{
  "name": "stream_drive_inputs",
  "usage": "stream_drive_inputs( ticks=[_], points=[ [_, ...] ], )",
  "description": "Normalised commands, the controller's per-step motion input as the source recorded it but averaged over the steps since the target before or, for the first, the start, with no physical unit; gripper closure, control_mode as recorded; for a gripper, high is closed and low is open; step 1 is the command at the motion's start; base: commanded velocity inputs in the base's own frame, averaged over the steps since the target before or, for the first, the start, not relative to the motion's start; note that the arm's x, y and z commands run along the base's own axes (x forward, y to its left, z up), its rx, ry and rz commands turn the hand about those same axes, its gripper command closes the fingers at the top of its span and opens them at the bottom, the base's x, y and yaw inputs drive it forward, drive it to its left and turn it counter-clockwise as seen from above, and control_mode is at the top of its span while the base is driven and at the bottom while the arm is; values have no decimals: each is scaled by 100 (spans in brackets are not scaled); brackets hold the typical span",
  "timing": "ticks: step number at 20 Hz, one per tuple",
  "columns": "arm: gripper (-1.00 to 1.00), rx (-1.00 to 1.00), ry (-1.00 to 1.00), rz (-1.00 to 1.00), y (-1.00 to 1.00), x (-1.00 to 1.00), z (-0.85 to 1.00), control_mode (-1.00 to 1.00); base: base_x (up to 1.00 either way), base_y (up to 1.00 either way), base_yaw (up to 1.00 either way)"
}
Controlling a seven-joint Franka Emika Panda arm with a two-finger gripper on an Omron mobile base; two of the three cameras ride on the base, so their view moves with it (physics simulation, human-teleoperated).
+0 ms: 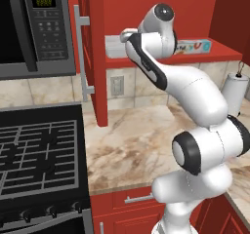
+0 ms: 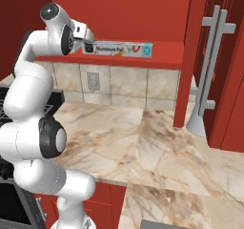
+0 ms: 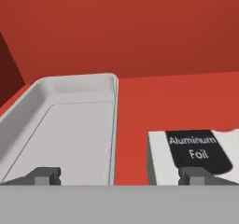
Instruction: Retrieve the tupperware and aluminum foil from the cabinet and place them on the dining counter near the plate with corn and onion to prepare for storing leftovers.
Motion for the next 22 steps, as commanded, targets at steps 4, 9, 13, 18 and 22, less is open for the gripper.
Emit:
stream_drive_inputs(
  ticks=[4, 9, 13, 18, 22],
  points=[
    [-100, 0, 2, 0, 8, 46, 0, -100, 0, 0, 0],
    [-100, 0, 3, 0, 14, 50, 0, -100, 0, 0, 0],
    [-100, 0, 1, 0, 6, 46, -1, -100, 0, 0, 0],
    [-100, 0, 0, 0, 3, 42, -12, -100, 0, 0, 0],
    [-100, 0, 0, 0, 4, 29, -46, -100, 0, 0, 0]
  ],
)
